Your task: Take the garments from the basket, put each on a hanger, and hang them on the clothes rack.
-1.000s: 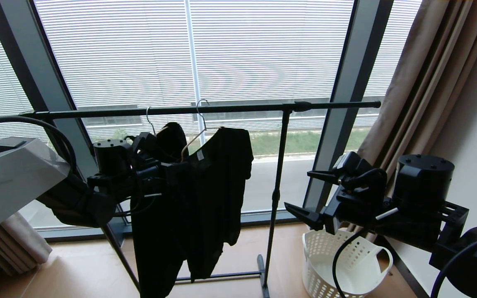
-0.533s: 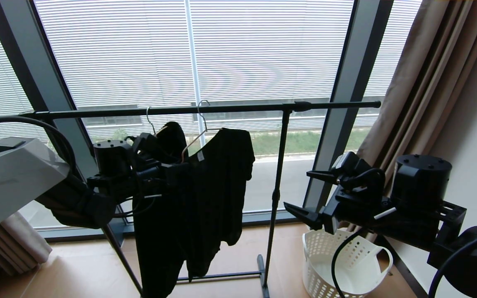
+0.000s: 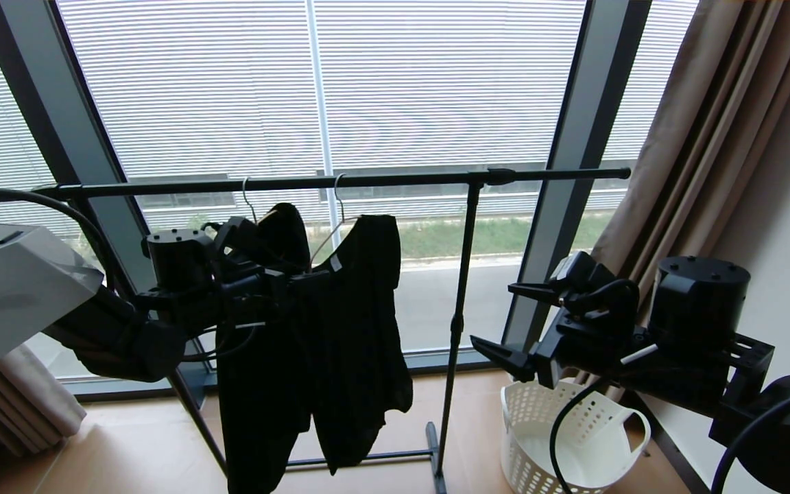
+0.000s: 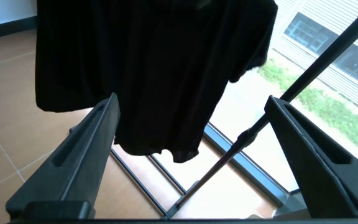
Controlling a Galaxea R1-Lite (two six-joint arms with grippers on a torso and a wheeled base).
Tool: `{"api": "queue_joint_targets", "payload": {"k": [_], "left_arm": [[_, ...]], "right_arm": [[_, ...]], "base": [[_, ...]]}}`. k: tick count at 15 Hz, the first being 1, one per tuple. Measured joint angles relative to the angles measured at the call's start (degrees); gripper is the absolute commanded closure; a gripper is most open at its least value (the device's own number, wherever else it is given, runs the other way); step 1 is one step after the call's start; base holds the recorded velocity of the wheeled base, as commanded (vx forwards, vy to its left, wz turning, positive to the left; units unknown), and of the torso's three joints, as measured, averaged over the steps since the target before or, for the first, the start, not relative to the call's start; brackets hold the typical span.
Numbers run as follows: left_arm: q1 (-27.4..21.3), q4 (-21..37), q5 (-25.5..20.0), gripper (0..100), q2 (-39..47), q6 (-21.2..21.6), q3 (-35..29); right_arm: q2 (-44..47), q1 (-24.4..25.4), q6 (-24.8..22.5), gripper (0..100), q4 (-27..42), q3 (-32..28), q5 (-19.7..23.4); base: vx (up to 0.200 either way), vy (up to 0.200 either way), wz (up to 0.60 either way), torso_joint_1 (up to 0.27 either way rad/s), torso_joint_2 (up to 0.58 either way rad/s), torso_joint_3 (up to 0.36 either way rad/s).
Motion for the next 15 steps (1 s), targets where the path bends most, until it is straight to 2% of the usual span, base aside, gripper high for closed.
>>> {"api": "queue_joint_targets", "payload": {"k": [5,8,11,15], "left_arm": [[-0.13,0.16,0.0,0,-4.27,0.12,3.06],[-0.66,0.27,0.0,0,-9.36,2.36,7.79],[-0.66,0.18,0.9,0,-17.44,7.25,17.01],[-0.24,0.11,3.21,0,-32.27,9.41,29.93]], "right_arm": [[-0.38,0.0,0.0,0,-0.04,0.29,0.02],[-1.34,0.0,0.0,0,-0.12,0.68,0.0],[-2.47,0.0,0.0,0,-0.12,0.91,0.02],[-3.96,0.0,-0.24,0,-0.15,1.51,0.02]], "base": [[0.0,0.0,0.0,0.0,0.0,0.0],[0.0,0.0,0.0,0.0,0.0,0.0],[0.0,0.0,0.0,0.0,0.0,0.0],[0.0,0.0,0.0,0.0,0.0,0.0]]}}
